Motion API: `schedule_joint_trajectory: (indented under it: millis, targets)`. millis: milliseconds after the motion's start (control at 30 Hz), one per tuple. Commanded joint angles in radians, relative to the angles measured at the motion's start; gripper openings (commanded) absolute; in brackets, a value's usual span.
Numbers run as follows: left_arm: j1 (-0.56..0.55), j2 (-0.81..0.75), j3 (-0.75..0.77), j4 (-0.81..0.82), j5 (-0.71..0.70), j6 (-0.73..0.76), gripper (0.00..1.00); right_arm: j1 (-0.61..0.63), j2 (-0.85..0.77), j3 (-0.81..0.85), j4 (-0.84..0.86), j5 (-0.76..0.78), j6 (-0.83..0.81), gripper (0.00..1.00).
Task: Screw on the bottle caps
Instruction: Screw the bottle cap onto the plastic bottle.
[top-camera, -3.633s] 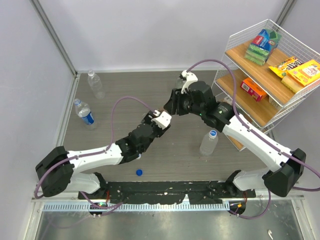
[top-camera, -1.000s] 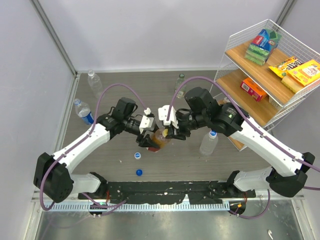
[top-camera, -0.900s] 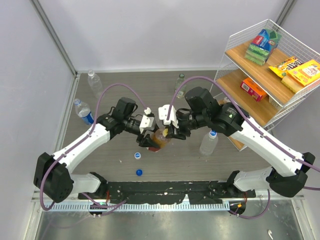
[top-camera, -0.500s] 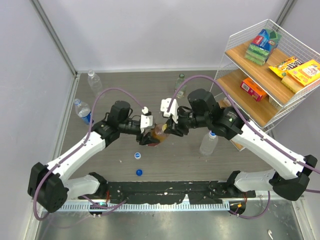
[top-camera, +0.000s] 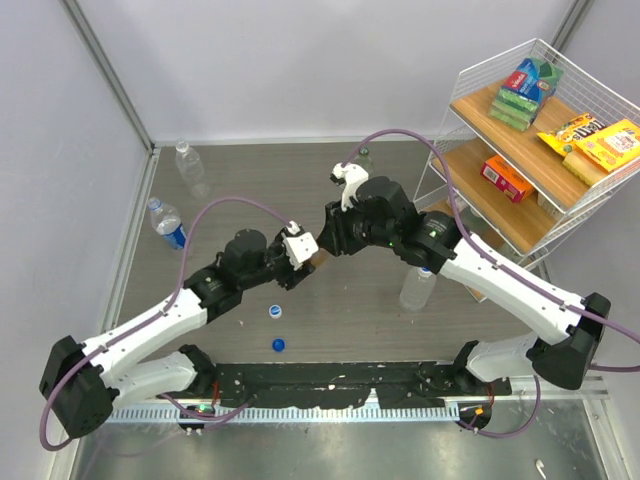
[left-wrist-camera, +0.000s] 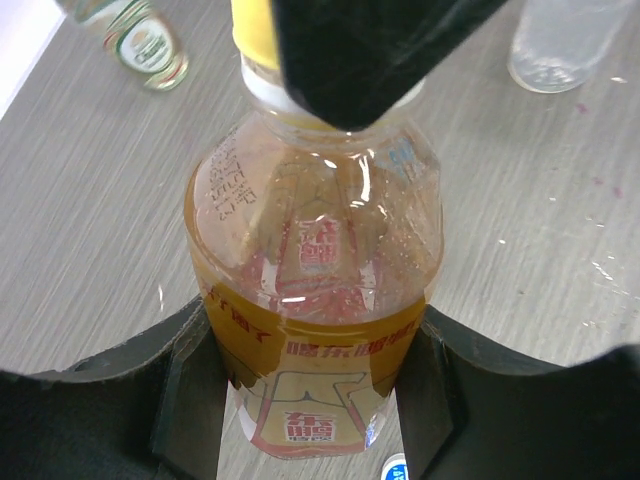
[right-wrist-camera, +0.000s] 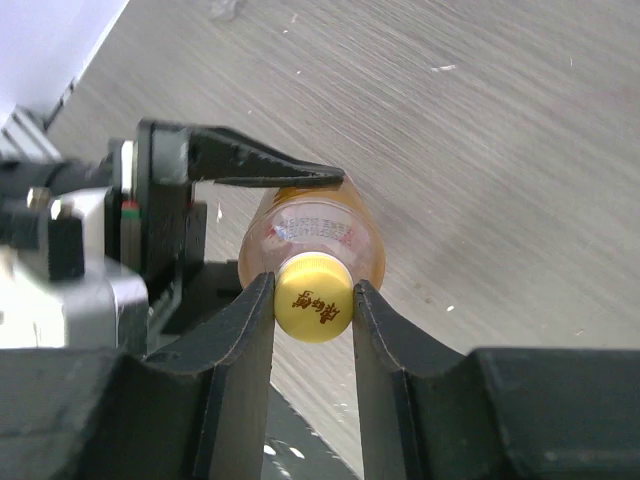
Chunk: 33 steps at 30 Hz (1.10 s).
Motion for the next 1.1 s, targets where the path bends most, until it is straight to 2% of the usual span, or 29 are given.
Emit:
schedule_joint_trajectory:
  millis: [0,167,267,567,733,833,967,1067]
  targets:
    - [-0.109,-0.019,-0.004,0.418,-0.173,-0.04,0.01,0.019,0.069,-0.053,0.021,0.168,0.325,0.01]
    - [-0.207,0.052,-0.054,0.603,-0.388,-0.063,0.0,0.018,0.078,-0.084,0.058,0.406,0.534,0.01]
    - [-0.221,0.098,-0.096,0.713,-0.406,-0.088,0.0,0.018,0.098,-0.081,0.058,0.403,0.585,0.01]
    - [-0.221,0.109,-0.129,0.749,-0.457,-0.12,0.0,0.019,0.068,-0.052,0.066,0.369,0.576,0.02]
    - [-0.221,0.095,-0.137,0.703,-0.462,-0.143,0.0,0.021,0.0,-0.081,0.136,0.32,0.501,0.28]
    - [-0.221,0.078,-0.168,0.719,-0.425,-0.183,0.0,0.019,-0.049,-0.13,0.164,0.326,0.38,0.47]
    - [-0.22,0.081,-0.174,0.713,-0.417,-0.201,0.0,0.019,-0.092,-0.145,0.155,0.339,0.274,0.61]
    - [-0.221,0.096,-0.153,0.681,-0.403,-0.214,0.0,0.018,-0.093,-0.144,0.161,0.326,0.226,0.63]
